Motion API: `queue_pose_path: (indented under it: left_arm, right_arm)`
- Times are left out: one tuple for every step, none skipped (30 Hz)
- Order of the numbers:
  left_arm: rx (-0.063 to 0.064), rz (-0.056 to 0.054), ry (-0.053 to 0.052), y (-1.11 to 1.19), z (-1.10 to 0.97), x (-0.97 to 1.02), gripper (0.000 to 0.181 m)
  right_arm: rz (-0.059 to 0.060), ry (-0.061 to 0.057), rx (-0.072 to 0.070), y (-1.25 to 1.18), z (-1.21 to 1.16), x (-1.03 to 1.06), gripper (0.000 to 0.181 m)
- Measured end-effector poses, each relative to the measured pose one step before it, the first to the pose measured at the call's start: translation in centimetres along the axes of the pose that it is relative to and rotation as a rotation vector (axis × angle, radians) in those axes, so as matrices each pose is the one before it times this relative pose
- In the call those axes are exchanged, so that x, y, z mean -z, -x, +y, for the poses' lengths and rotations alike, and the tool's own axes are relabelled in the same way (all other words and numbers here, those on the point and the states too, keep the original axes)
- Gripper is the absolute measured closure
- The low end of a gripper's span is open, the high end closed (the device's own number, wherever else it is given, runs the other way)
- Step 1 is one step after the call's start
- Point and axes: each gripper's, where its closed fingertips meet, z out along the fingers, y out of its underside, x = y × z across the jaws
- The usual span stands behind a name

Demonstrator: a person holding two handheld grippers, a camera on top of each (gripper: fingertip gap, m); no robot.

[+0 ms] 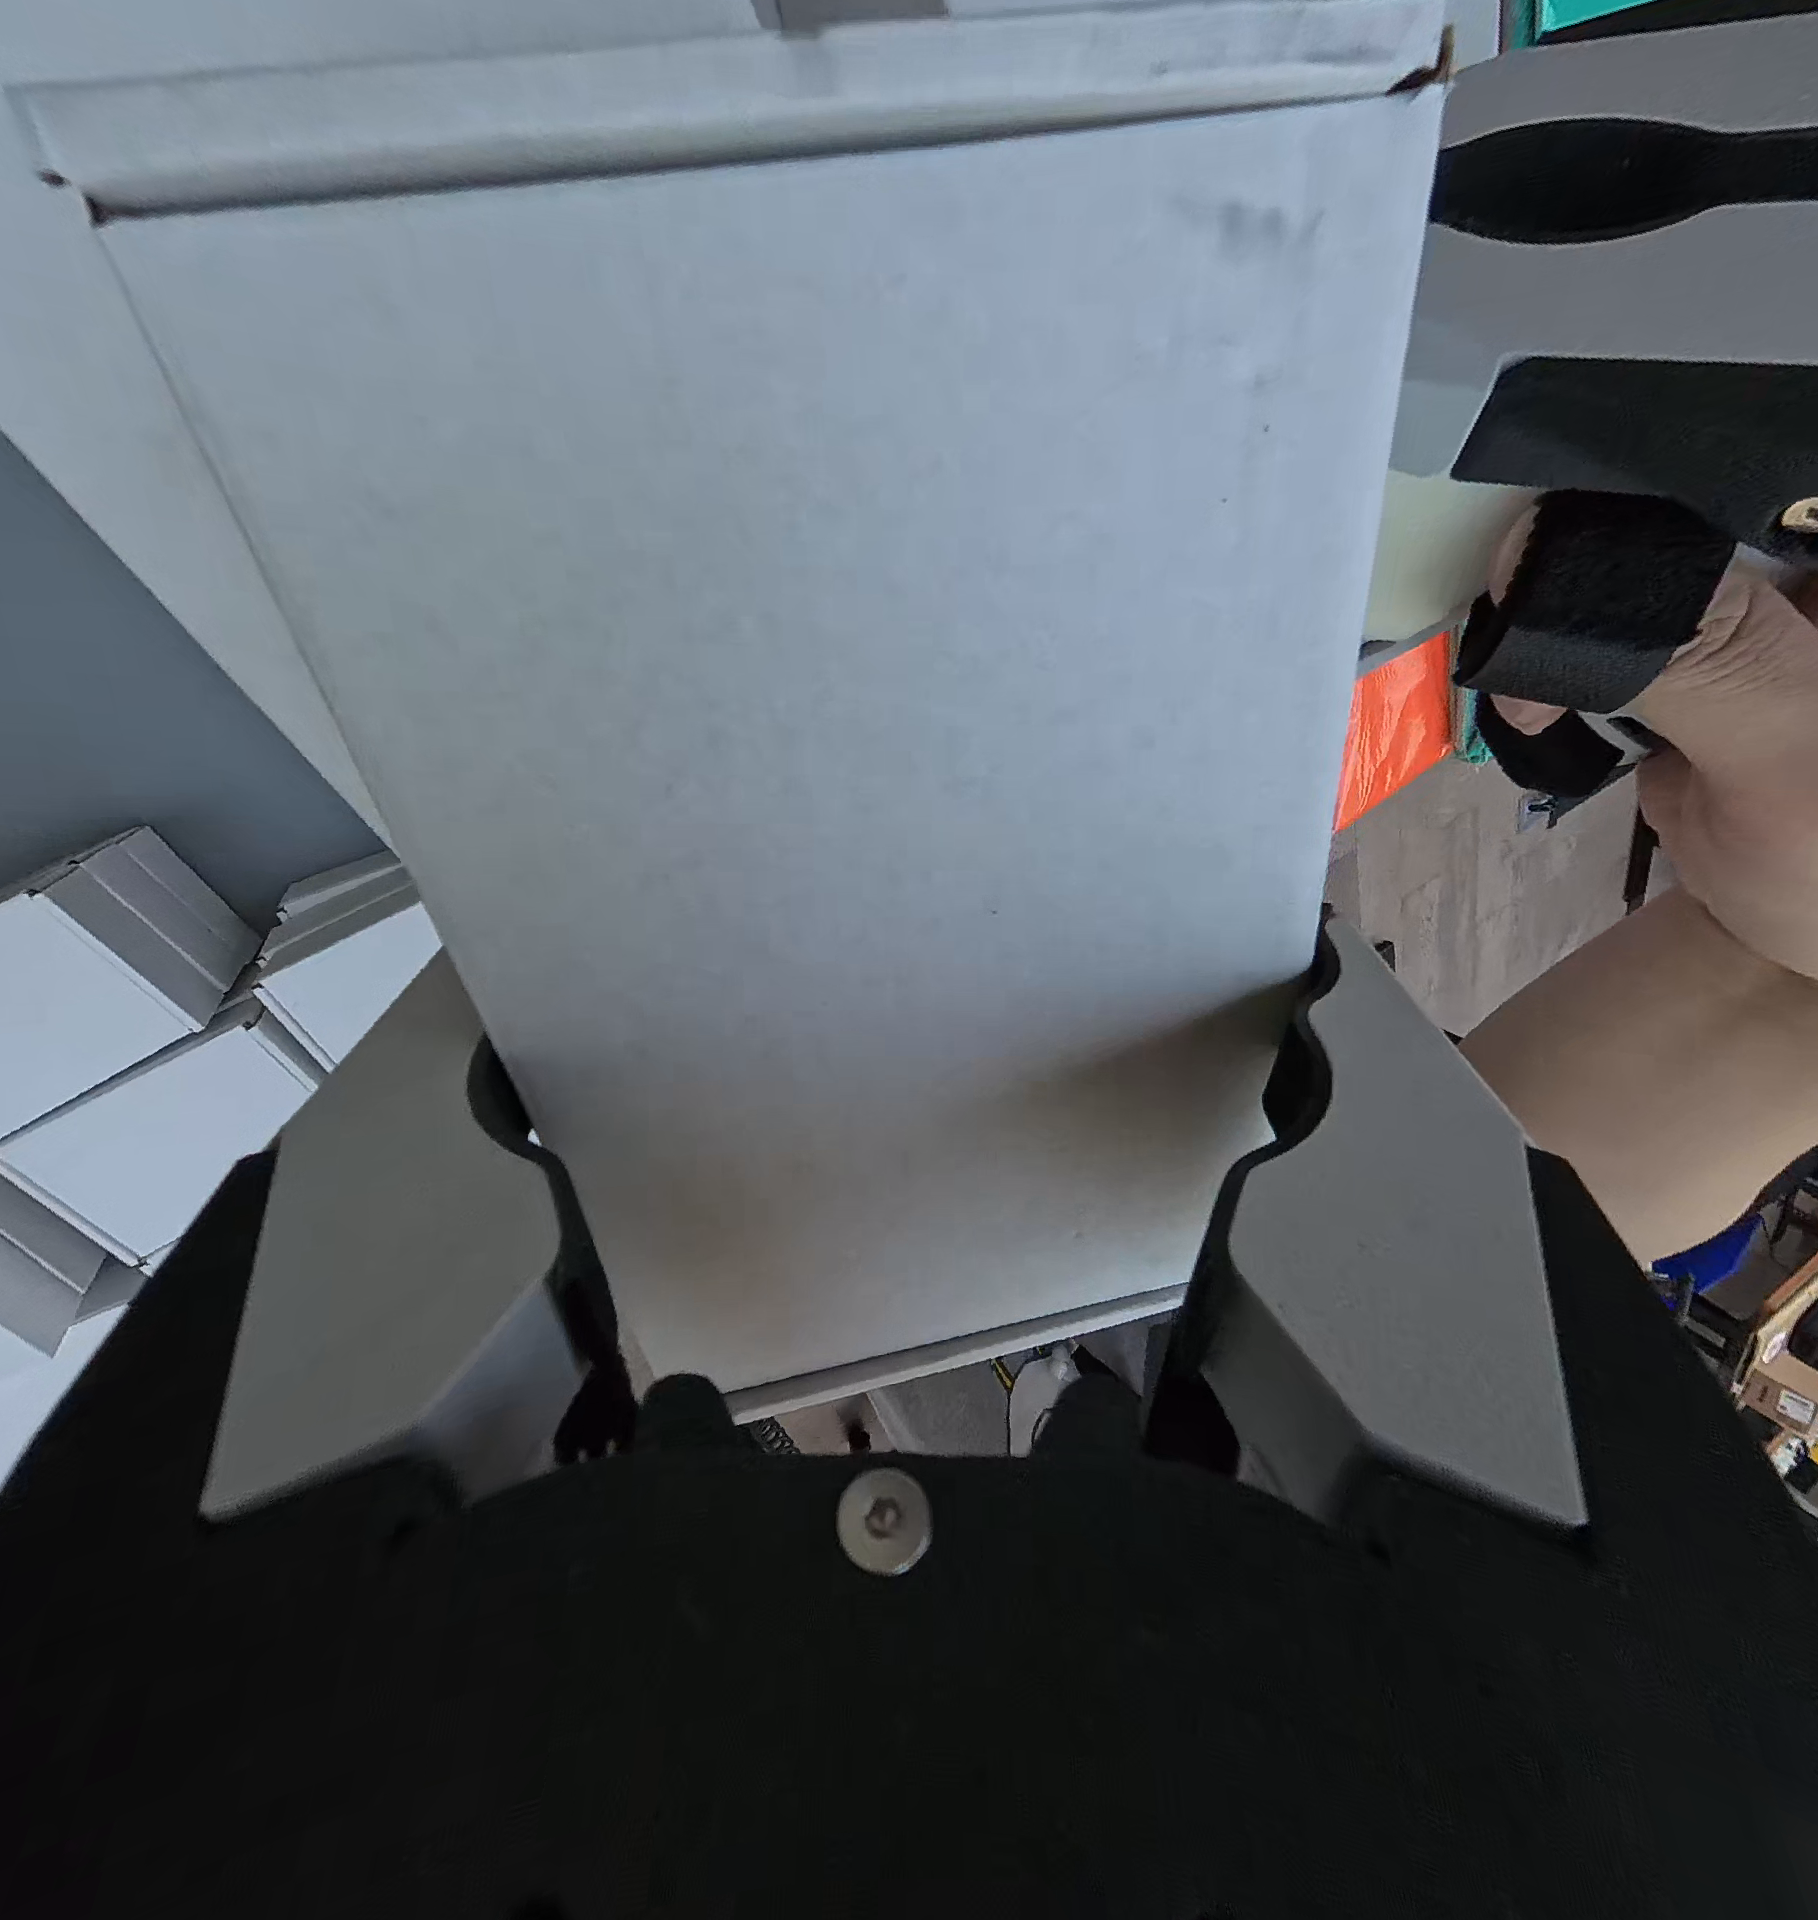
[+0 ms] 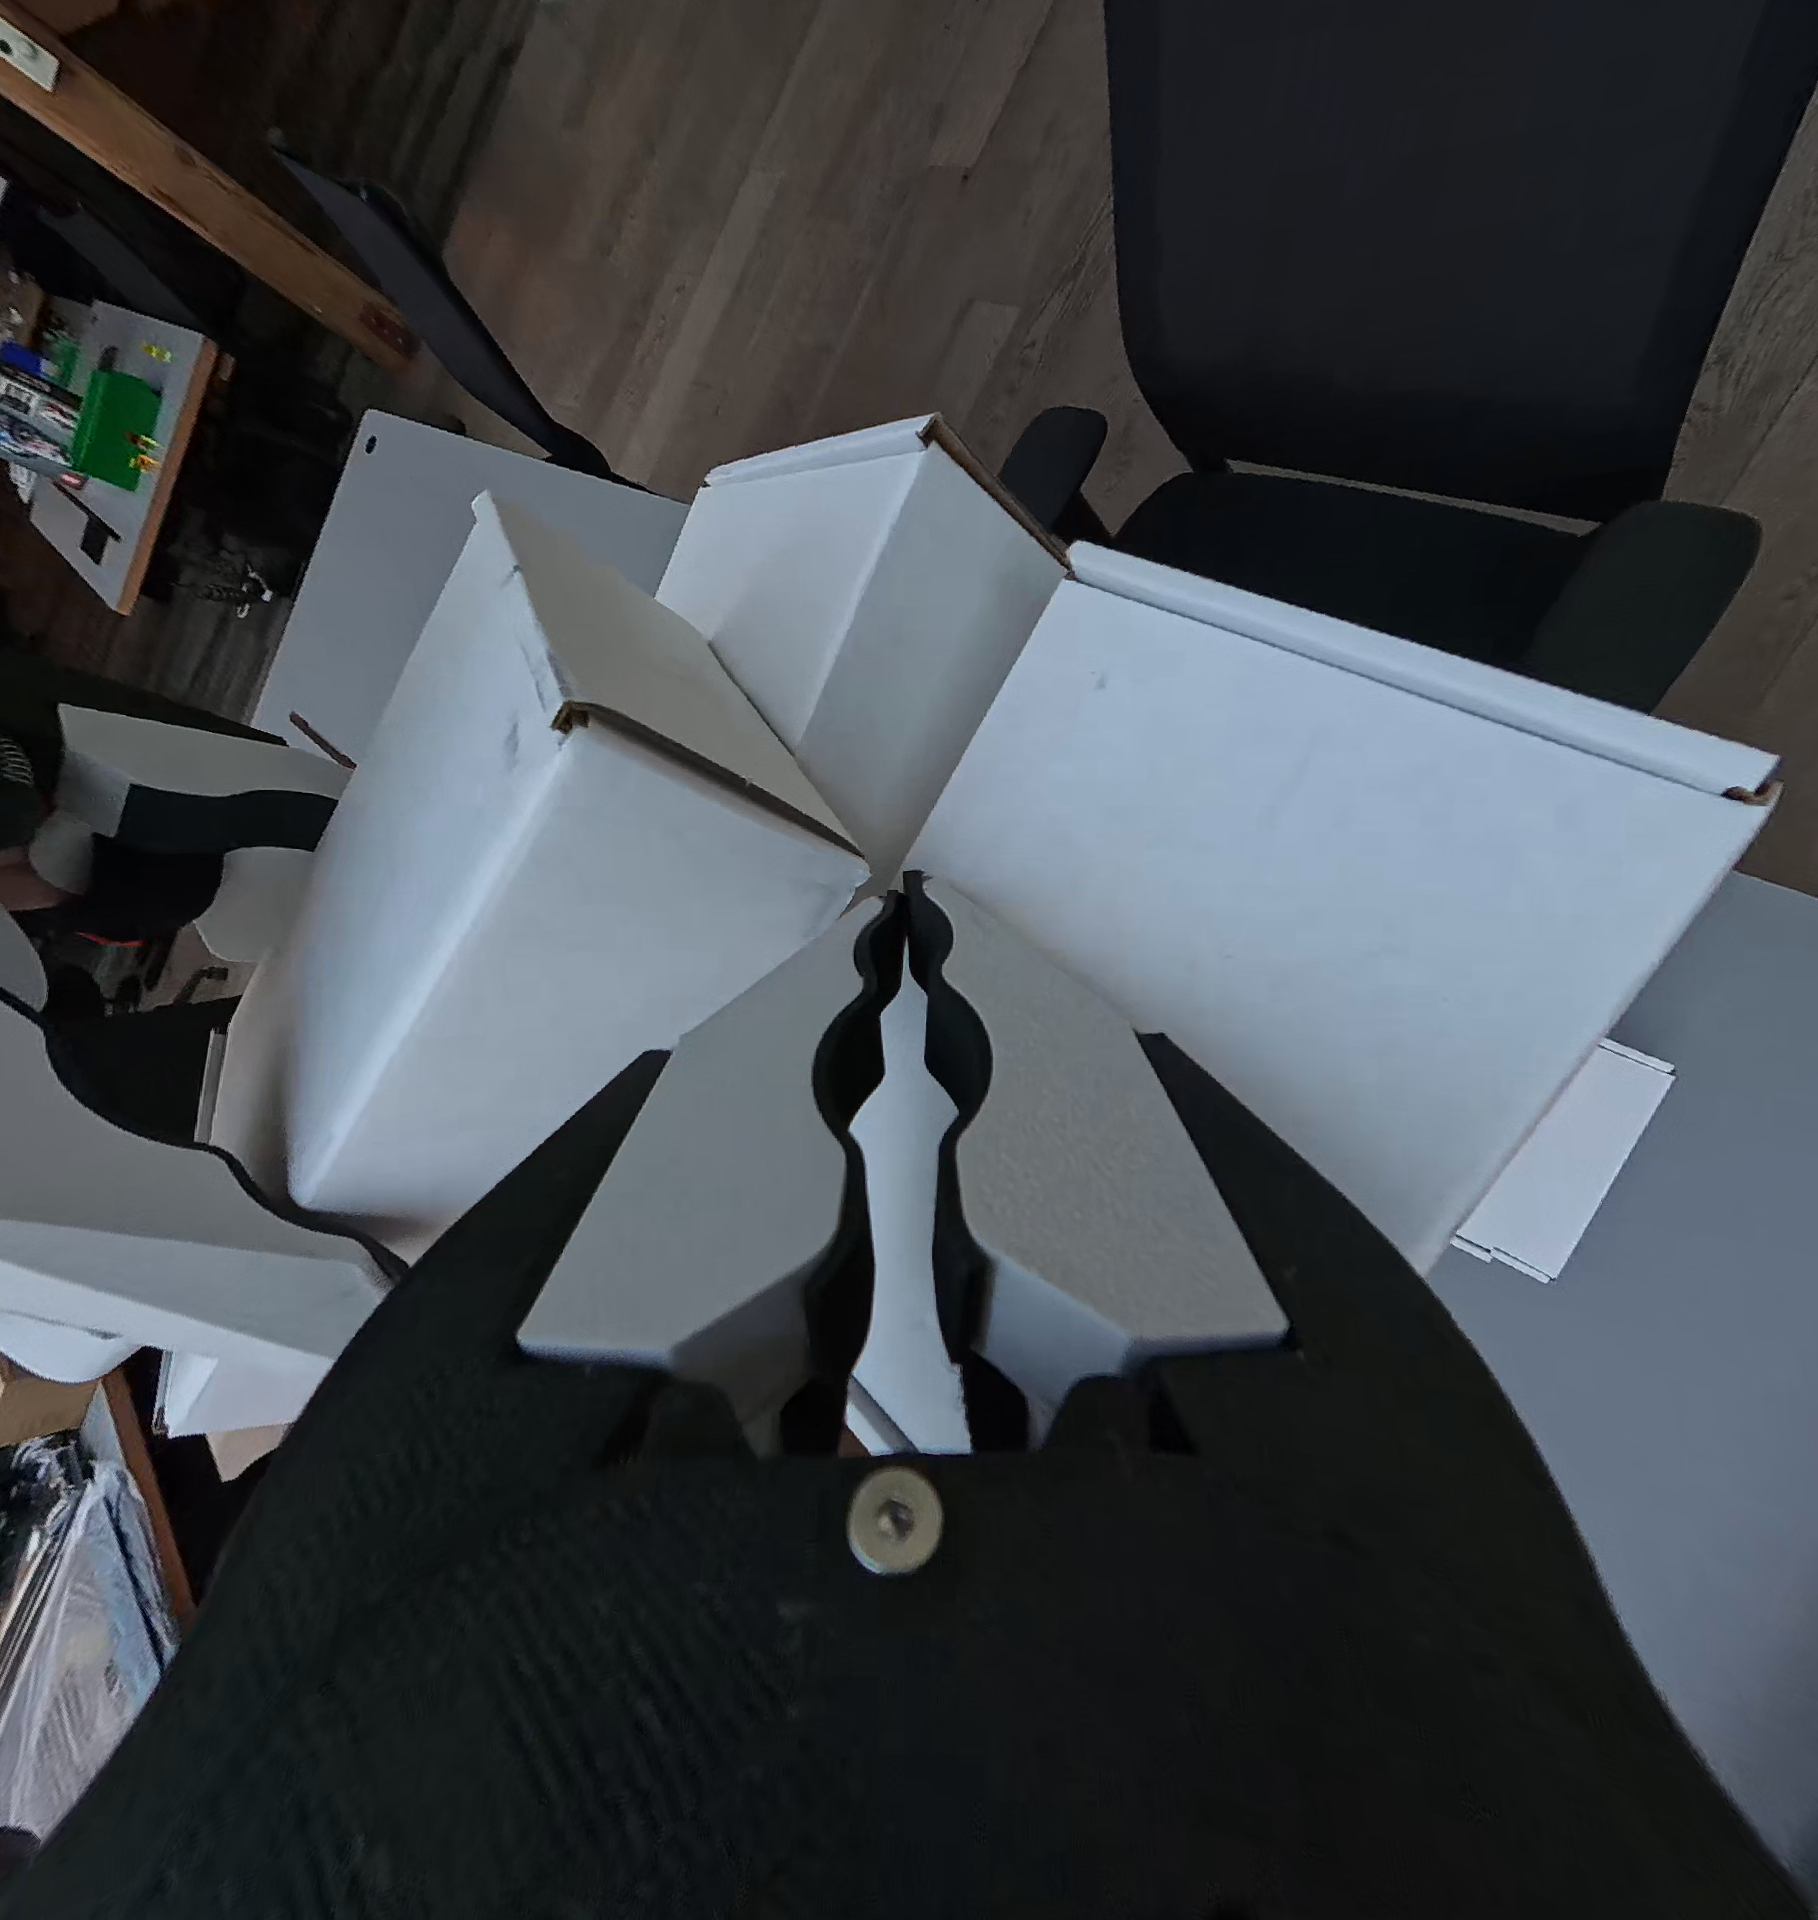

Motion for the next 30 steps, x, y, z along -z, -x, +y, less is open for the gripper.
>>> queue_pose_path:
  left_arm:
    - [0.0026, -0.0002, -0.0014, 0.0, -0.027, 0.007, 0.039]
    - [0.0009, 0.002, 0.0003, -0.012, 0.014, 0.003, 0.039]
    - [0.0012, 0.0035, -0.002, -0.01, 0.004, 0.013, 0.039]
    - [-0.0015, 0.0029, -0.0038, -0.023, 0.01, -0.002, 0.039]
    - [-0.0073, 0.0001, -0.0038, 0.015, 0.011, 0.001, 0.039]
    - [-0.0102, -0.0004, -0.003, 0.046, 0.052, -0.007, 0.039]
    - [-0.0097, 0.0012, -0.0052, 0.062, 0.022, 0.02, 0.039]
    - [-0.0035, 0.0058, -0.0092, 0.035, -0.009, 0.014, 0.039]
    - [0.0036, 0.0108, -0.0128, -0.005, -0.052, 0.021, 0.039]
    - [0.0062, 0.0114, -0.0136, -0.017, -0.078, 0.024, 0.039]
    - [0.0034, 0.0089, -0.0107, 0.008, -0.063, 0.027, 0.039]
    - [0.0007, 0.0066, -0.0071, 0.009, -0.016, 0.027, 0.039]
    - [0.0039, 0.0075, -0.0058, 0.013, -0.021, 0.029, 0.039]
    - [0.0098, 0.0099, -0.0077, -0.006, -0.053, 0.048, 0.039]
    - [0.0111, 0.0115, -0.0089, -0.008, -0.113, 0.049, 0.039]
    - [0.0093, 0.0161, -0.0096, -0.088, -0.144, 0.039, 0.039]
    - [0.0111, 0.0161, -0.0056, -0.137, -0.119, 0.005, 0.039]
    - [0.0097, 0.0038, 0.0, -0.032, -0.061, -0.008, 0.039]
    - [0.0016, -0.002, 0.0009, -0.047, -0.06, -0.029, 0.039]
    - [-0.0015, 0.0039, -0.0042, -0.196, -0.156, -0.018, 0.039]
    - [0.0043, 0.0094, -0.0113, -0.319, -0.24, -0.006, 0.039]
    - [0.0037, 0.0137, -0.0163, -0.403, -0.314, 0.026, 0.039]
    - [-0.0024, 0.0208, -0.0169, -0.553, -0.353, 0.011, 0.039]
    - [-0.001, 0.0135, -0.014, -0.428, -0.309, -0.015, 0.039]
    - [0.0003, 0.0068, -0.0111, -0.284, -0.269, -0.035, 0.039]
    - [0.0003, 0.0008, -0.0063, -0.117, -0.2, -0.058, 0.039]
    - [0.0031, 0.0029, -0.0063, -0.063, -0.189, -0.055, 0.039]
    - [0.0076, 0.0072, -0.0086, -0.057, -0.183, -0.007, 0.039]
    - [0.0086, 0.0086, -0.0112, -0.068, -0.177, 0.031, 0.039]
    - [0.0016, 0.0122, -0.0123, -0.134, -0.15, 0.031, 0.039]
  right_arm:
    - [0.0005, -0.003, -0.0064, -0.007, 0.002, -0.009, 0.181]
    - [-0.0037, -0.0035, -0.0059, 0.015, 0.005, 0.024, 0.181]
    - [-0.0064, -0.0037, -0.0047, 0.035, 0.028, 0.023, 0.181]
    - [-0.0088, -0.0045, -0.0095, 0.016, 0.008, 0.002, 0.181]
    - [-0.0097, -0.0014, -0.0075, 0.001, -0.001, 0.007, 0.181]
    - [-0.0081, 0.0021, -0.0039, -0.041, -0.002, -0.017, 0.181]
    - [-0.0072, 0.0024, -0.0063, -0.03, -0.033, -0.003, 0.181]
    - [-0.0056, 0.0042, -0.0091, -0.032, -0.011, 0.01, 0.181]
    - [-0.0044, 0.0059, -0.0079, -0.051, 0.0, 0.023, 0.181]
    - [-0.0047, 0.005, -0.0052, -0.034, 0.006, 0.024, 0.181]
    - [-0.0043, 0.0026, -0.0053, -0.039, -0.014, 0.02, 0.181]
    - [-0.004, 0.0014, -0.0039, -0.042, 0.005, 0.017, 0.181]
    - [-0.005, 0.0019, -0.0024, 0.014, 0.026, 0.016, 0.181]
    - [-0.003, 0.0015, 0.0035, 0.014, 0.042, 0.0, 0.181]
    - [-0.0005, -0.0004, 0.0044, 0.023, 0.038, 0.006, 0.181]
    - [0.0017, -0.0013, 0.0049, 0.047, 0.034, 0.001, 0.181]
    - [-0.0004, 0.0025, 0.0067, 0.107, 0.098, -0.019, 0.181]
    - [0.0031, 0.0004, 0.0073, 0.075, 0.059, -0.027, 0.181]
    - [0.0108, -0.0049, 0.0104, -0.054, -0.011, 0.008, 0.181]
    - [0.0102, -0.0036, 0.0092, -0.043, -0.012, 0.04, 0.181]
    - [0.0065, -0.0012, 0.0051, 0.015, 0.036, 0.027, 0.181]
    - [0.0038, -0.0021, 0.0061, 0.05, 0.039, 0.018, 0.181]
    - [0.0001, -0.0025, 0.0059, 0.093, 0.068, -0.024, 0.181]
    - [0.002, -0.0044, 0.0043, 0.051, 0.037, -0.001, 0.181]
    - [0.006, -0.0079, 0.0064, -0.03, -0.011, 0.003, 0.181]
    - [0.0121, -0.0131, 0.0059, -0.139, -0.096, 0.047, 0.181]
    - [0.0111, -0.0119, 0.0006, -0.166, -0.085, 0.067, 0.181]
    - [0.0065, -0.0061, -0.0024, -0.097, -0.047, 0.064, 0.181]
    - [0.0026, -0.0051, -0.0051, -0.066, -0.039, 0.05, 0.181]
    - [-0.0054, 0.0015, -0.0086, 0.034, 0.035, 0.028, 0.181]
